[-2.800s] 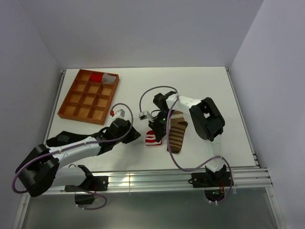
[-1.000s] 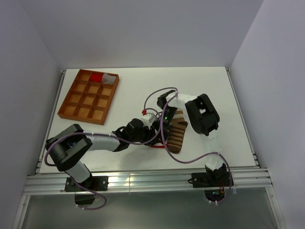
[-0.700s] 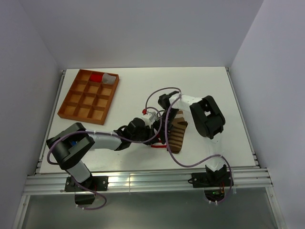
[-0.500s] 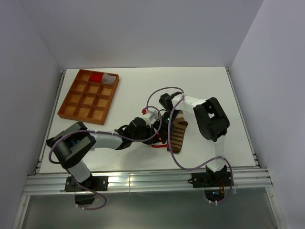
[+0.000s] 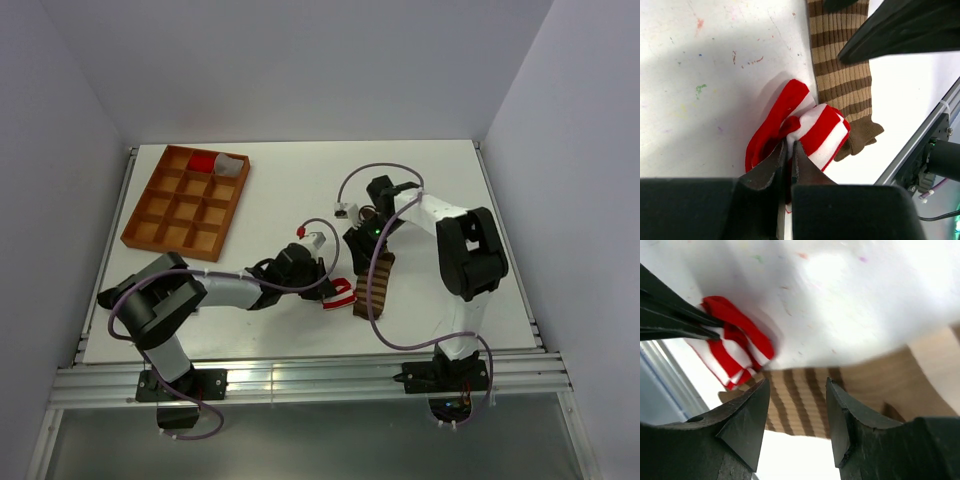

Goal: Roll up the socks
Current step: Move the sock to the center of the board.

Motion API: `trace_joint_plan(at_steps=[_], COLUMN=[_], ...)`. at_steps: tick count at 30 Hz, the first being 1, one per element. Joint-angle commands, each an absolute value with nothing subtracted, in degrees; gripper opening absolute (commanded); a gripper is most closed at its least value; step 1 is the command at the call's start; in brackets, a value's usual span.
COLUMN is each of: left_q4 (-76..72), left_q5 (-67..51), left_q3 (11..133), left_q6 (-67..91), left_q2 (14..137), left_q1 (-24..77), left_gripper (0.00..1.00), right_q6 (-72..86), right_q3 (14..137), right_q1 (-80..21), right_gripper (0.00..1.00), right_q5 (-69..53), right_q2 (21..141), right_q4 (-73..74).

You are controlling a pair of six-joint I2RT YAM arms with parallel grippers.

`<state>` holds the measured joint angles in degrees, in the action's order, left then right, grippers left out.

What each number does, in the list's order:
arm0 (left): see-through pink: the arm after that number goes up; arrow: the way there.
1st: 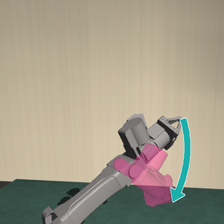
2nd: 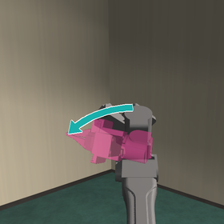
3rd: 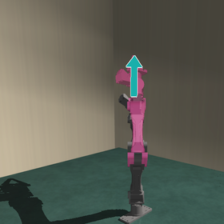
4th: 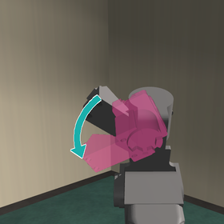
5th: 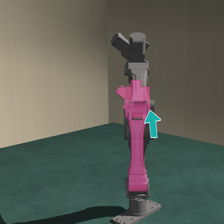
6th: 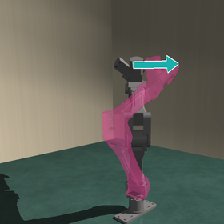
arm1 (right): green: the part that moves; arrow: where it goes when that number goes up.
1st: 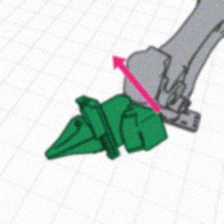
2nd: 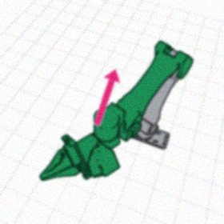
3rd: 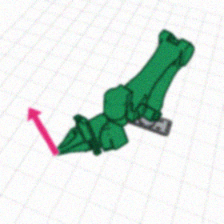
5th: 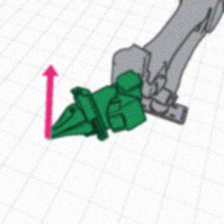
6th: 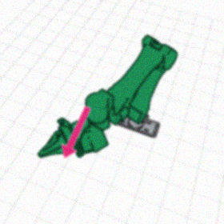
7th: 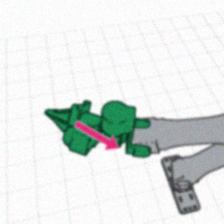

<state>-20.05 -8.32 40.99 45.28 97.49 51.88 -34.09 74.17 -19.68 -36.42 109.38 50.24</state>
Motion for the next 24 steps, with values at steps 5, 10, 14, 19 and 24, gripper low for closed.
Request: trace_joint_plan(at_steps=[5, 10, 14, 19, 24], left_q4=[-8.4, -5.4, -1.6, 2.5, 5.5], left_q5=[-8.2, -8.2, -9.2, -12.6, -15.9], left_q3=[42.3, 44.1, 46.1, 47.4, 47.7], left_q6=[46.1, 47.3, 48.5, 49.7, 49.3], left_q2=[101.4, 102.5, 103.4, 104.8, 105.9], left_q1=[52.5, 52.4, 52.1, 50.3, 48.3], left_gripper=[0.0, 0.0, 0.0, 0.0, 0.0], right_q6=[-33.0, -33.4, -33.5, -33.5, -37.2], right_q3=[70.2, 68.7, 68.5, 67.9, 65.8], right_q1=[-18.0, -15.7, -14.3, -12.7, -11.8], right_gripper=[0.54, 0.54, 0.54, 0.54, 0.54], right_q5=[-29.9, -25.8, -21.7, -15.7, -19.1], right_q2=[107.9, 108.4, 107.8, 106.5, 100.6], right_q4=[45.9, 45.3, 45.3, 42.7, 40.5])
